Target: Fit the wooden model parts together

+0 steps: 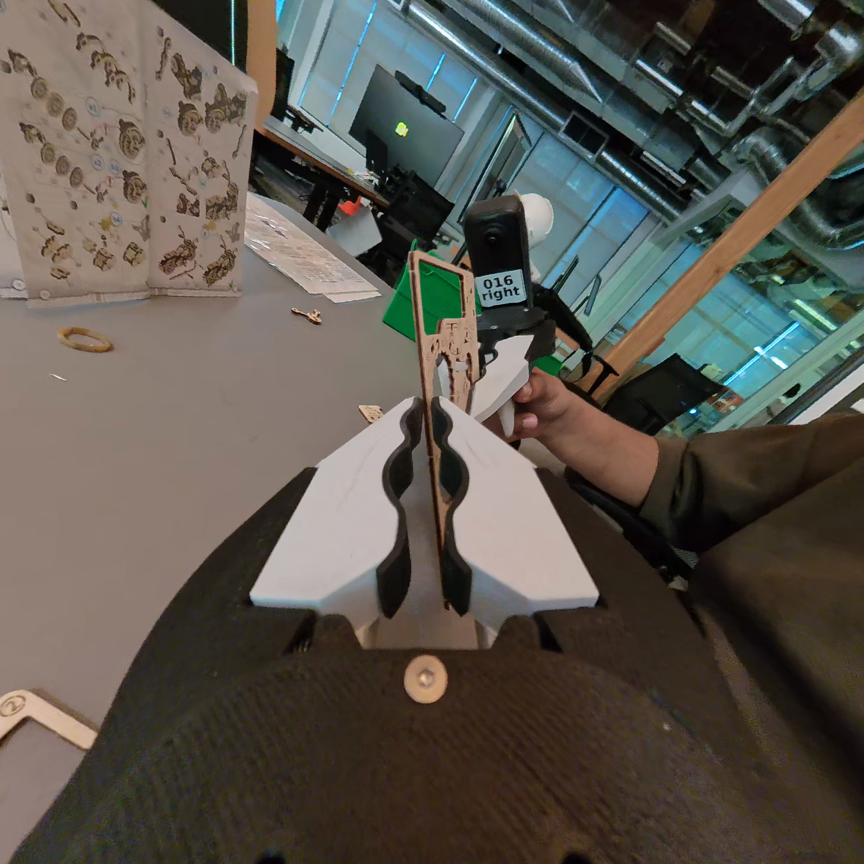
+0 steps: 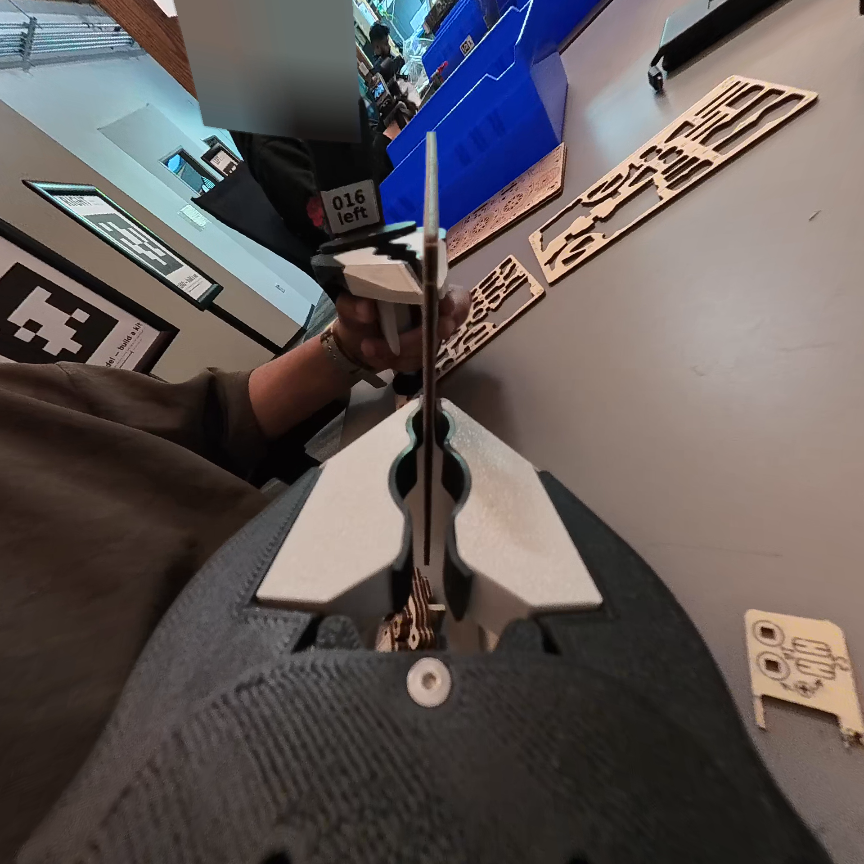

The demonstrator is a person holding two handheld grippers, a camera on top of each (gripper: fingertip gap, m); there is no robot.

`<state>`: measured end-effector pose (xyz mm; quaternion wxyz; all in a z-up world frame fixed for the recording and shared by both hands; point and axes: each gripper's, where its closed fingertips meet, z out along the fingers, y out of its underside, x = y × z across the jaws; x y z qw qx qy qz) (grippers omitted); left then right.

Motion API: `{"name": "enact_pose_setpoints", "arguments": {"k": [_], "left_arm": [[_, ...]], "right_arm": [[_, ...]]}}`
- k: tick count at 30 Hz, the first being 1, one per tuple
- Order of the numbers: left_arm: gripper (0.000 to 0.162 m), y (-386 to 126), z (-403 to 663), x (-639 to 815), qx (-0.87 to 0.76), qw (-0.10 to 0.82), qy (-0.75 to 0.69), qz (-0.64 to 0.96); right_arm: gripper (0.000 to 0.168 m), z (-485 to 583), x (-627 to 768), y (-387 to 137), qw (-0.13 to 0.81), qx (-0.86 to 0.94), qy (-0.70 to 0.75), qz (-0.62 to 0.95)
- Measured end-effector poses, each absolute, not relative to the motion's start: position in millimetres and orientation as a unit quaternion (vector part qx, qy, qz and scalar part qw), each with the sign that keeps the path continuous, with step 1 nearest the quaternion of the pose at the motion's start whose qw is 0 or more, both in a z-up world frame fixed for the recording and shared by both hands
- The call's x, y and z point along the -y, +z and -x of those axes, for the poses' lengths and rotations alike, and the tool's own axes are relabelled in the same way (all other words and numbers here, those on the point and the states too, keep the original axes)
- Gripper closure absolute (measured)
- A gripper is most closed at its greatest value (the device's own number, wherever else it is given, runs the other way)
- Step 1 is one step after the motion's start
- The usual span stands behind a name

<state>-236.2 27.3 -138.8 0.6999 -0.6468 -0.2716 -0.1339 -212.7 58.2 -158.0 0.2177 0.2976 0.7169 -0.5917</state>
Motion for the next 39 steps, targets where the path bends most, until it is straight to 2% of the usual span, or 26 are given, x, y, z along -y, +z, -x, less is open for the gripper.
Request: {"name": "enact_pose_setpoints", "arguments": {"k": [14,20,21,23,25,29,33,39], "left_arm": [[0.161,-144.2,245.6,-31.3,0.286,0.655,-0.028,0.699],[0.16,-143.1,241.1,-32.6,0.286,0.681,-0.079,0.669],[0.158,-141.1,240.1,-32.2,0.285,0.689,-0.086,0.661],[0.146,-136.8,238.7,-32.2,0.284,0.698,-0.093,0.65],[0.144,-134.7,238.2,-32.8,0.287,0.704,-0.101,0.642],[0.147,-126.1,239.3,-30.1,0.295,0.725,-0.117,0.611],[0.158,-126.4,240.5,-27.7,0.297,0.725,-0.117,0.61],[0.159,-127.0,239.7,-28.2,0.292,0.724,-0.108,0.616]], "right_arm": [[0.167,214.8,-59.9,-160.6,0.18,-0.736,-0.585,-0.291],[0.167,214.5,-60.3,-162.2,0.191,-0.733,-0.582,-0.296],[0.167,212.9,-59.3,-161.0,0.194,-0.732,-0.584,-0.292],[0.167,208.9,-56.1,-158.2,0.202,-0.732,-0.586,-0.284],[0.167,206.0,-53.5,-159.0,0.198,-0.738,-0.582,-0.278],[0.167,202.6,-50.1,-162.2,0.196,-0.747,-0.574,-0.273],[0.167,203.1,-50.0,-162.8,0.198,-0.744,-0.575,-0.276],[0.167,202.6,-49.2,-165.4,0.189,-0.753,-0.568,-0.274]]}}
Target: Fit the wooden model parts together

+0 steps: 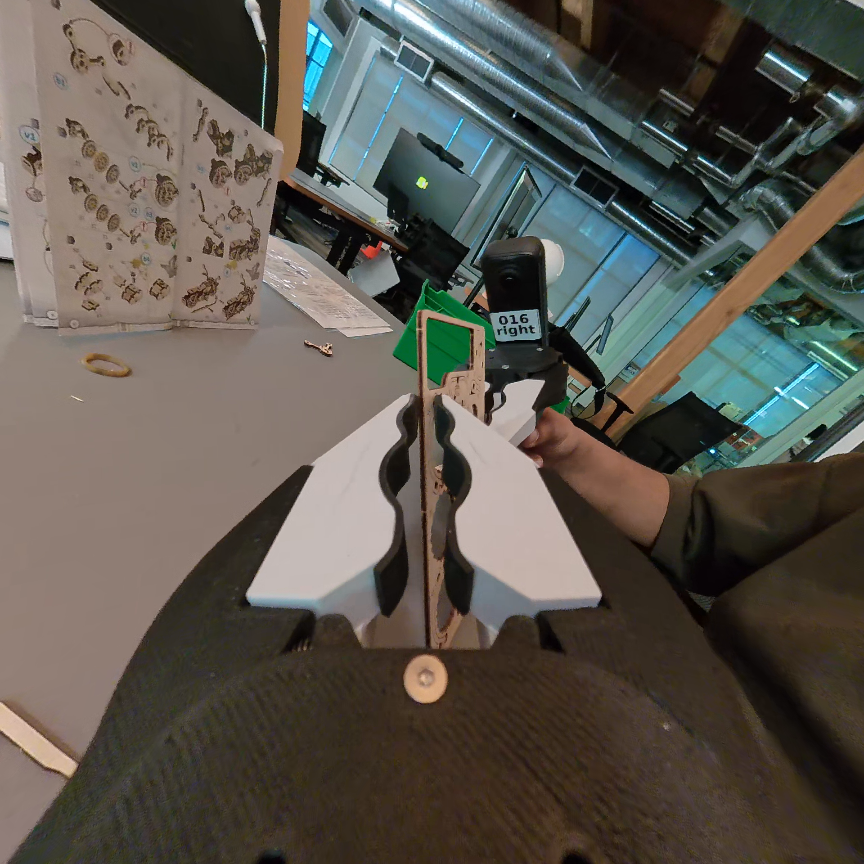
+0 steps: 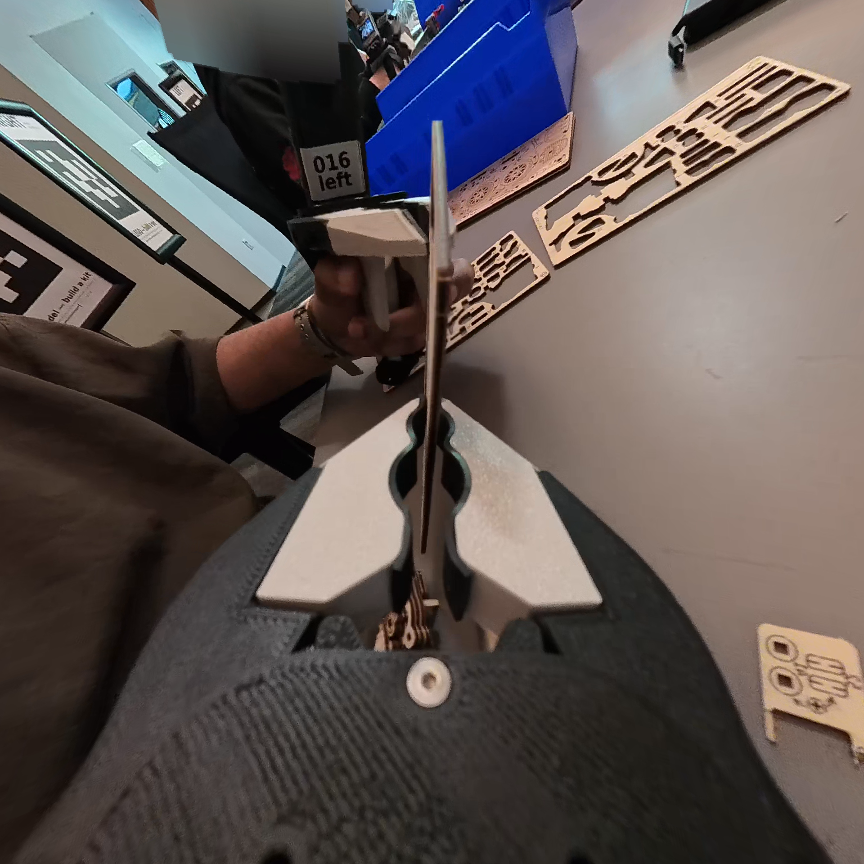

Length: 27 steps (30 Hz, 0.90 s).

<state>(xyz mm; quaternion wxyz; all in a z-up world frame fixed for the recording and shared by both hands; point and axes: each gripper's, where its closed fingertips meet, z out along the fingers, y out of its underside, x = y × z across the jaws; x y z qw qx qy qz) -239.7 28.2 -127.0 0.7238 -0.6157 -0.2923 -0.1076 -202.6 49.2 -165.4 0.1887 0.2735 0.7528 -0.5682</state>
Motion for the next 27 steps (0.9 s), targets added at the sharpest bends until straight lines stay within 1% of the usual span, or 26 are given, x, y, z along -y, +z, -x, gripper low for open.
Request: {"name": "enact_pose_setpoints", "arguments": {"k": [10,12,16,27], "left_arm": [[0.158,-125.4,238.3,-27.9,0.295,0.73,-0.136,0.601],[0.156,-124.4,236.8,-28.2,0.29,0.732,-0.14,0.6],[0.158,-124.5,236.8,-29.2,0.29,0.732,-0.136,0.601],[0.159,-122.5,237.1,-29.8,0.294,0.739,-0.14,0.59]], "right_arm": [[0.167,202.6,-48.1,-164.8,0.189,-0.75,-0.57,-0.276],[0.167,202.5,-48.0,-163.4,0.191,-0.748,-0.573,-0.276],[0.167,202.8,-48.4,-162.2,0.194,-0.745,-0.575,-0.277],[0.167,201.2,-46.7,-162.8,0.195,-0.747,-0.573,-0.275]]}}
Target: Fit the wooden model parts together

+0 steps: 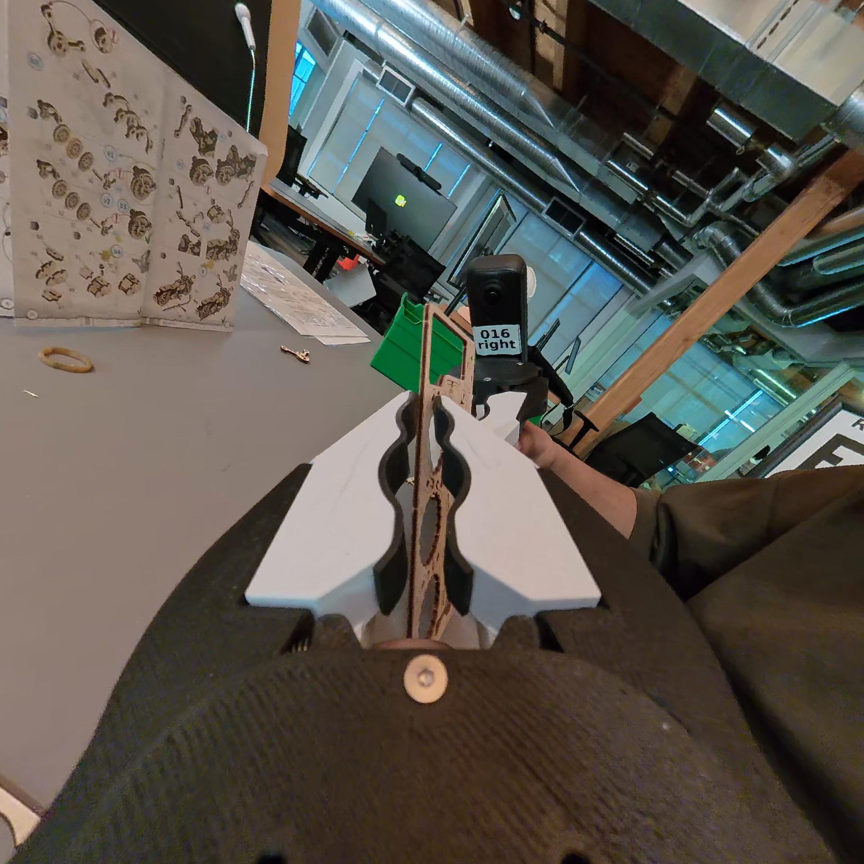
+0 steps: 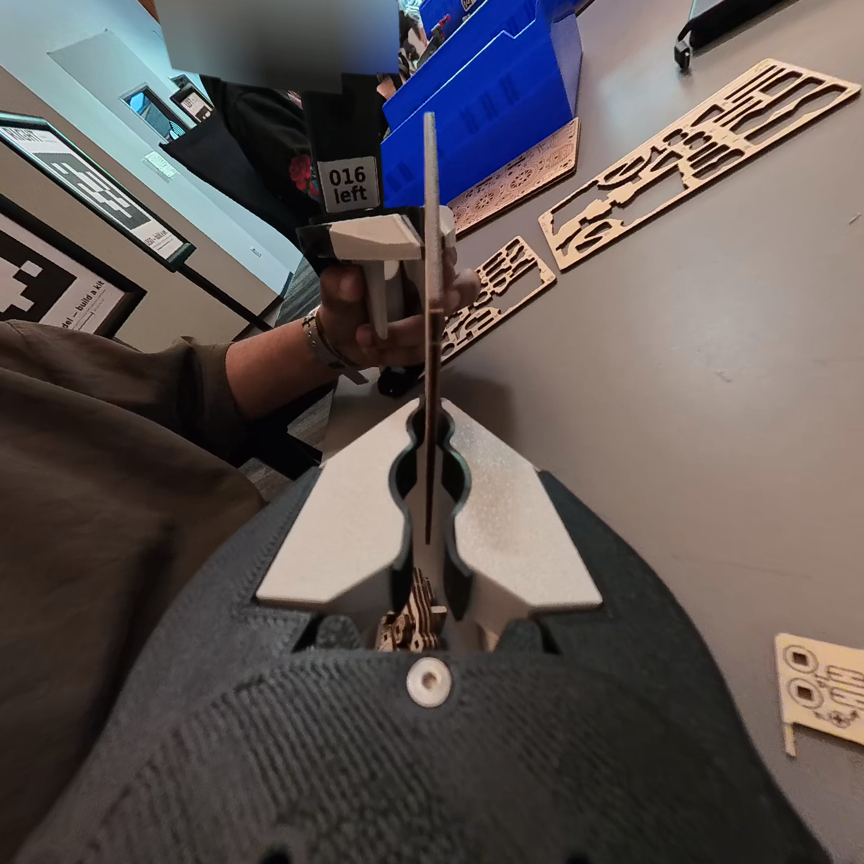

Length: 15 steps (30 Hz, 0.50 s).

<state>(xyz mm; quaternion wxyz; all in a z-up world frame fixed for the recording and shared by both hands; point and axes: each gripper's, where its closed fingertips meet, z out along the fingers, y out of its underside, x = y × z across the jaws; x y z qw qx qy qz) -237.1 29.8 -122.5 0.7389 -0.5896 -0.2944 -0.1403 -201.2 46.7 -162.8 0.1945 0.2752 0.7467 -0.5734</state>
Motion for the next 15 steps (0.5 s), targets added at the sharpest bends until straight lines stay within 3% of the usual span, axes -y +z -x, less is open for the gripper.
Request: {"name": "enact_pose_setpoints", "arguments": {"k": [15], "left_arm": [[0.159,-126.6,236.9,-31.8,0.296,0.734,-0.132,0.597]], "right_arm": [[0.166,198.7,-42.4,-170.8,0.192,-0.756,-0.561,-0.276]]}}
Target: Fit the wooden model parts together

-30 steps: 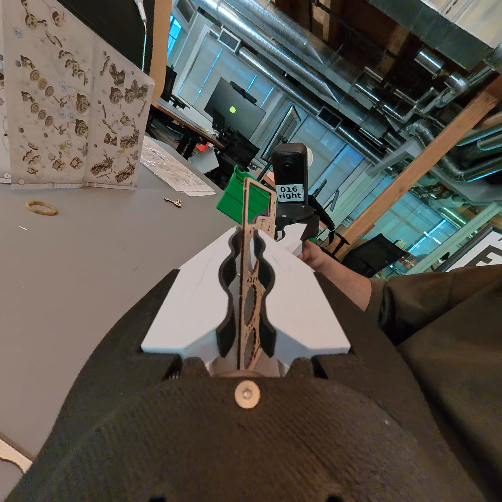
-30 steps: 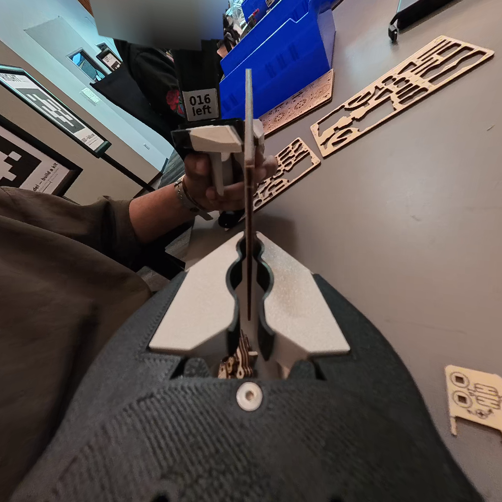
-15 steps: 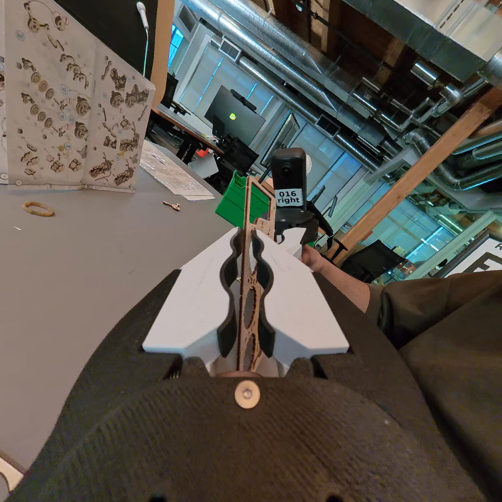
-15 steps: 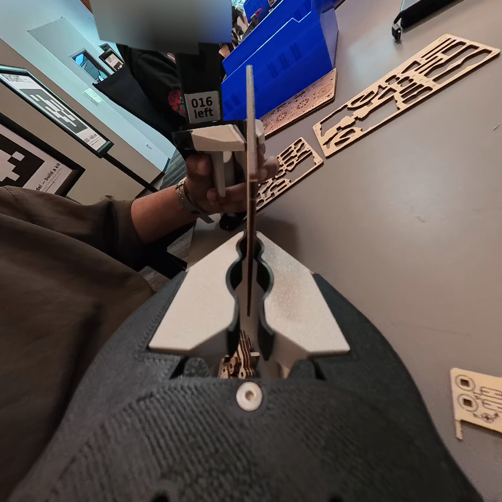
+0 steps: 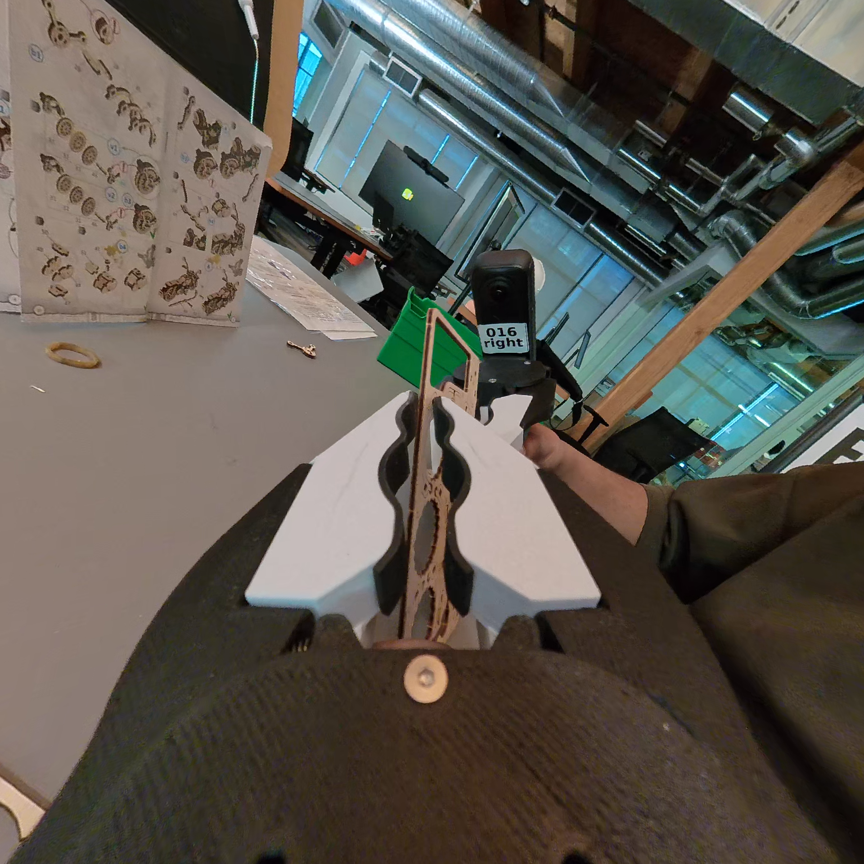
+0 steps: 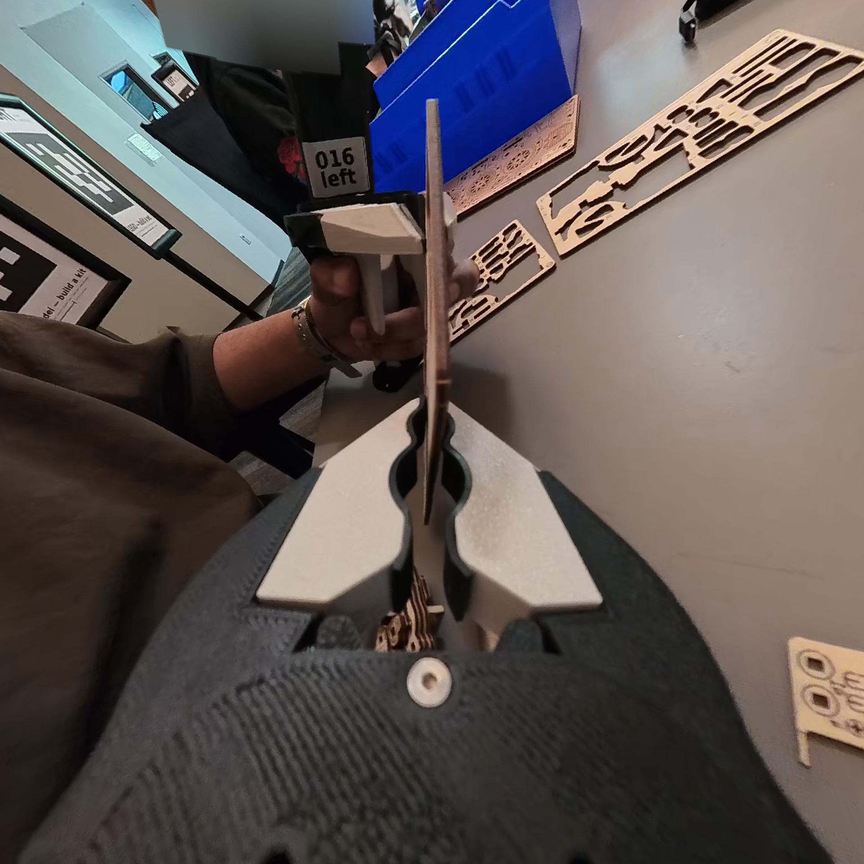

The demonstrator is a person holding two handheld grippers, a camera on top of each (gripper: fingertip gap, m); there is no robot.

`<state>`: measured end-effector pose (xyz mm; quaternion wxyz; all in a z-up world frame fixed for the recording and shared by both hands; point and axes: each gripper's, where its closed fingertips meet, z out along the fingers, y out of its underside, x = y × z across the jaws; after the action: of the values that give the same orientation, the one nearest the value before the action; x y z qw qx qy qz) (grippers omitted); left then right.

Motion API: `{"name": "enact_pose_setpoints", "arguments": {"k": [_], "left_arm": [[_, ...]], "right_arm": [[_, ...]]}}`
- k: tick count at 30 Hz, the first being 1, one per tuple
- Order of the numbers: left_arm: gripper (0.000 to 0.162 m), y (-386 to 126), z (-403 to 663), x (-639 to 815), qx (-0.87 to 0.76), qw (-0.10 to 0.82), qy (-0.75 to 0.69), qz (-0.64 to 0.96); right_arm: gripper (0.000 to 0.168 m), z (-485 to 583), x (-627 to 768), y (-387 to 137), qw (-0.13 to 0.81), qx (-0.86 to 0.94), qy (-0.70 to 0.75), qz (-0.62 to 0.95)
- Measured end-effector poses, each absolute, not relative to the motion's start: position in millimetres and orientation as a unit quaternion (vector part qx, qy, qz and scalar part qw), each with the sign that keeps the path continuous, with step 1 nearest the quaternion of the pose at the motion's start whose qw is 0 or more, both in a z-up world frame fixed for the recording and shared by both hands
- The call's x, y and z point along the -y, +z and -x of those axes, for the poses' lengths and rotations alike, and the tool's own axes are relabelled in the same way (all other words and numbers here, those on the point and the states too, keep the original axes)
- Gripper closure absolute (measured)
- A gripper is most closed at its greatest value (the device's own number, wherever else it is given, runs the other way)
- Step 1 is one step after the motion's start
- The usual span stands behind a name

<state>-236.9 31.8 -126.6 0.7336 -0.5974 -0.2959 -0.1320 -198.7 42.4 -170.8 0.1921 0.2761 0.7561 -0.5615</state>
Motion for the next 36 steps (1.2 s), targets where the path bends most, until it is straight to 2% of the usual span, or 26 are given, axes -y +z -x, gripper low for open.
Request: {"name": "enact_pose_setpoints", "arguments": {"k": [15,20,22,25,32,36], "left_arm": [[0.159,-127.9,243.6,-33.9,0.312,0.721,-0.044,0.617],[0.156,-127.5,247.2,-30.4,0.321,0.728,-0.049,0.605],[0.144,-126.8,247.0,-27.5,0.319,0.736,-0.075,0.593],[0.143,-132.0,245.3,-27.5,0.312,0.727,-0.106,0.602],[0.156,-140.0,236.3,-33.4,0.29,0.71,-0.121,0.63],[0.158,-142.3,233.1,-36.6,0.29,0.706,-0.139,0.631]], "right_arm": [[0.166,202.9,-42.4,-171.6,0.188,-0.749,-0.565,-0.291],[0.167,208.4,-47.4,-162.4,0.222,-0.711,-0.592,-0.309],[0.167,212.0,-50.9,-157.3,0.23,-0.696,-0.603,-0.315],[0.167,217.1,-57.1,-153.1,0.226,-0.688,-0.611,-0.32],[0.167,219.2,-60.9,-152.8,0.224,-0.688,-0.611,-0.321],[0.167,217.2,-59.1,-153.1,0.225,-0.691,-0.61,-0.317]]}}
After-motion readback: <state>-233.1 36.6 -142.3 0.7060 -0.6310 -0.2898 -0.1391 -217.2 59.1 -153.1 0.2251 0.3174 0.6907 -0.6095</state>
